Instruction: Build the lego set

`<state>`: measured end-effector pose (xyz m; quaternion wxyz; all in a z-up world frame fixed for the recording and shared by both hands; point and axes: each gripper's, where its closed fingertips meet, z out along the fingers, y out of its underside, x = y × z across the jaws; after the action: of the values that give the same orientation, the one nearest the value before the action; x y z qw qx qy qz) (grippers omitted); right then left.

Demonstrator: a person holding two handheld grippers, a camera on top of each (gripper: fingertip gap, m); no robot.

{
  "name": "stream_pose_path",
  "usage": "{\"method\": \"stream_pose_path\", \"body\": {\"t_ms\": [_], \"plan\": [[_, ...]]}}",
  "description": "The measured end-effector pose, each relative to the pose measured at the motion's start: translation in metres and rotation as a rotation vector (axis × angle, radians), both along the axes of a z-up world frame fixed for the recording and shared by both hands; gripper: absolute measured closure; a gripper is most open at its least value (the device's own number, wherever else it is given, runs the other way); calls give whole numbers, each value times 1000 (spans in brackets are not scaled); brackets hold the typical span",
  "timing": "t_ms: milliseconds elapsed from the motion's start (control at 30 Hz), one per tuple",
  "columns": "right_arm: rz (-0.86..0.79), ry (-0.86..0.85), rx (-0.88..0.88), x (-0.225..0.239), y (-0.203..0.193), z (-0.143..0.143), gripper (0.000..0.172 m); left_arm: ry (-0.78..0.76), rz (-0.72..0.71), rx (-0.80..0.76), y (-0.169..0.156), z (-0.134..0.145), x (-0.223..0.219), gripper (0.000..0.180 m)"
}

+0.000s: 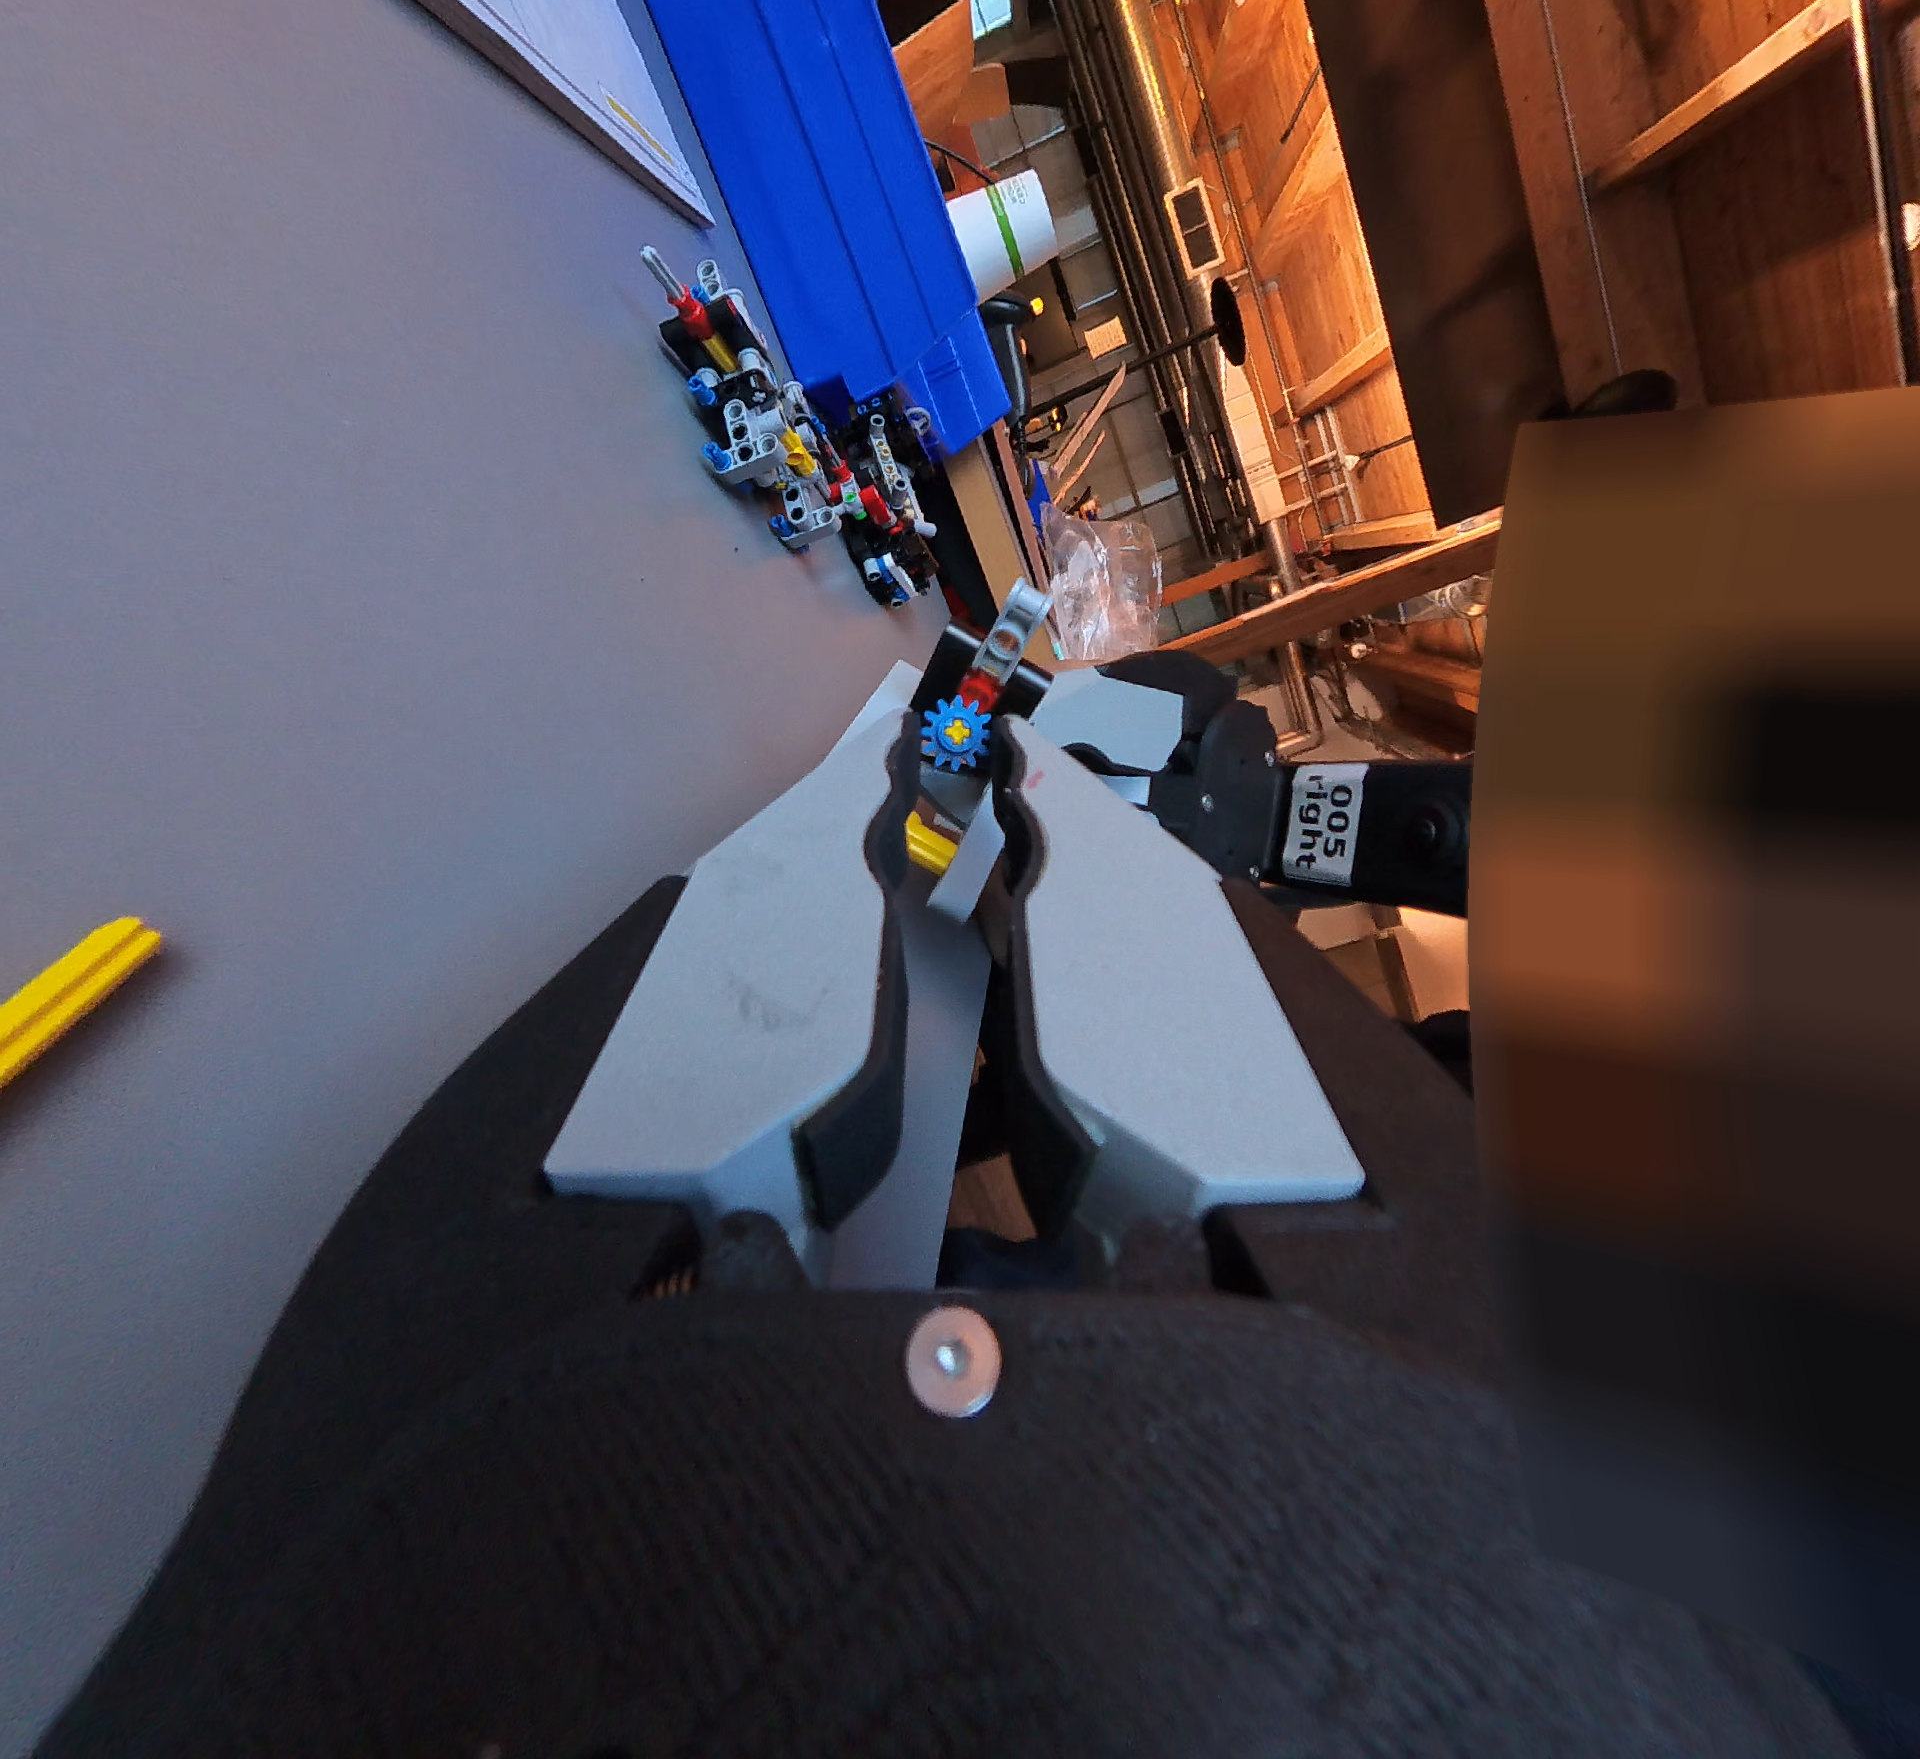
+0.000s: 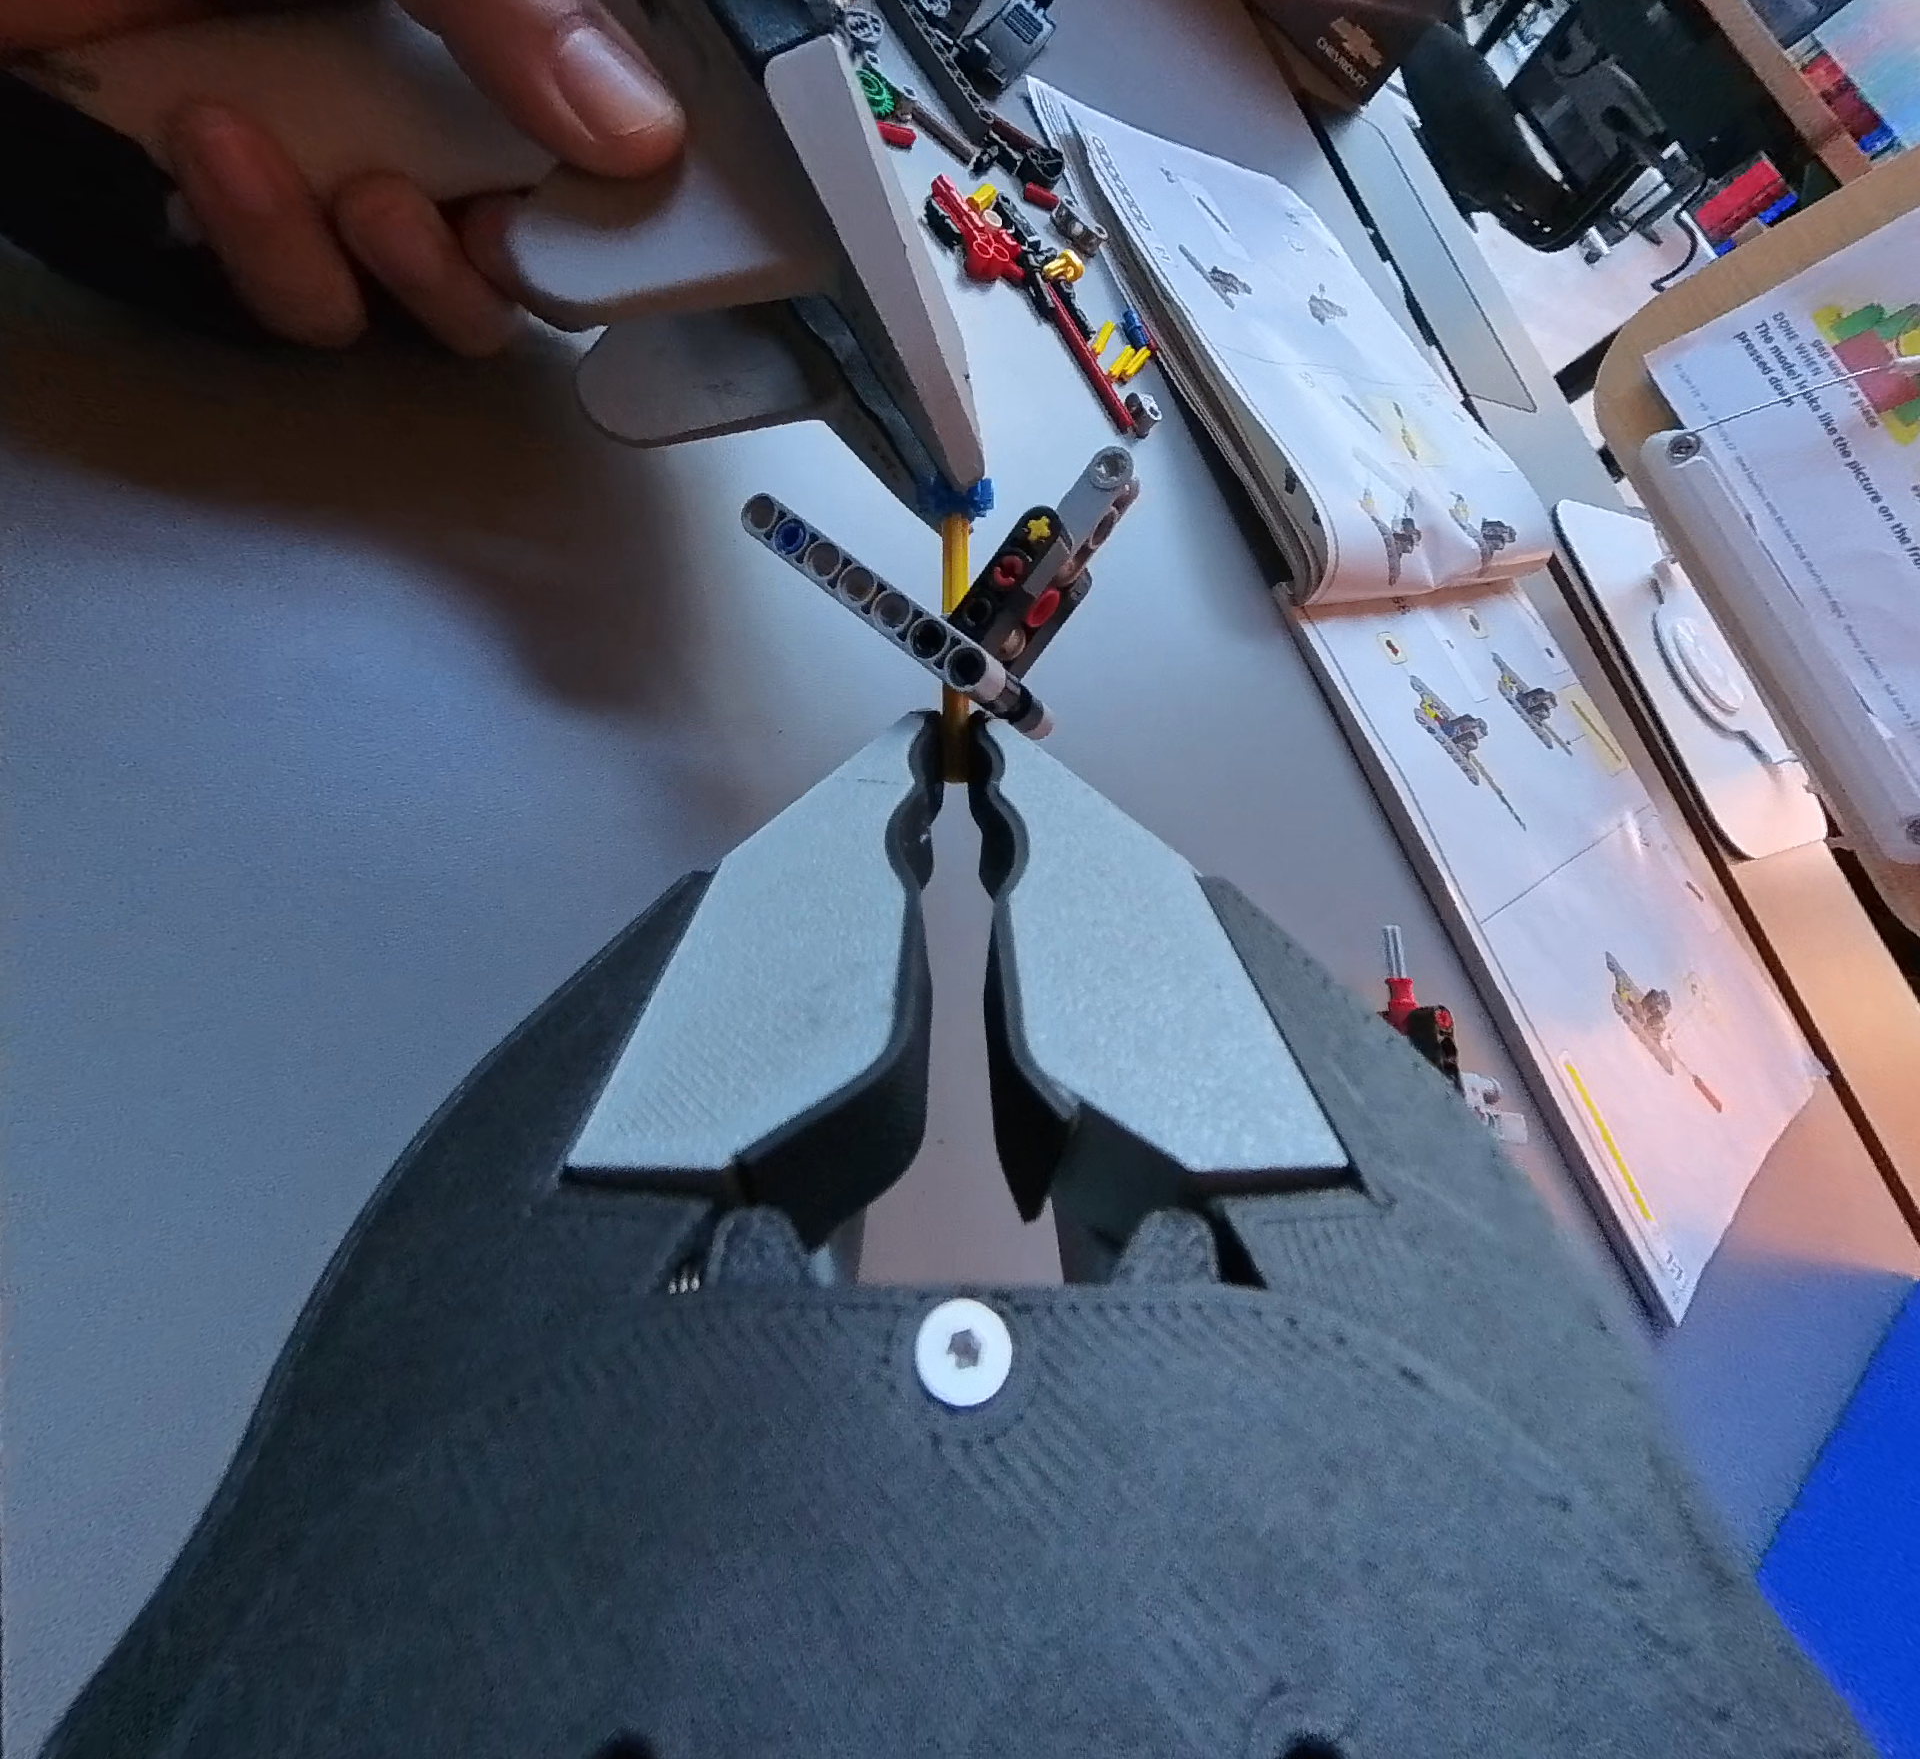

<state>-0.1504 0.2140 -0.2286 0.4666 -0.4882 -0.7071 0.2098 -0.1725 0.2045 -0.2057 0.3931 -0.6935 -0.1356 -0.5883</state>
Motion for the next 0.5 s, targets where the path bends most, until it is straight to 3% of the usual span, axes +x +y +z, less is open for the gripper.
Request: {"method": "stream_pose_path", "body": {"t_ms": [500], "plan": [[-11, 50, -47, 0, 2, 8, 171, -39, 24, 32, 7, 6, 14, 170]]}}
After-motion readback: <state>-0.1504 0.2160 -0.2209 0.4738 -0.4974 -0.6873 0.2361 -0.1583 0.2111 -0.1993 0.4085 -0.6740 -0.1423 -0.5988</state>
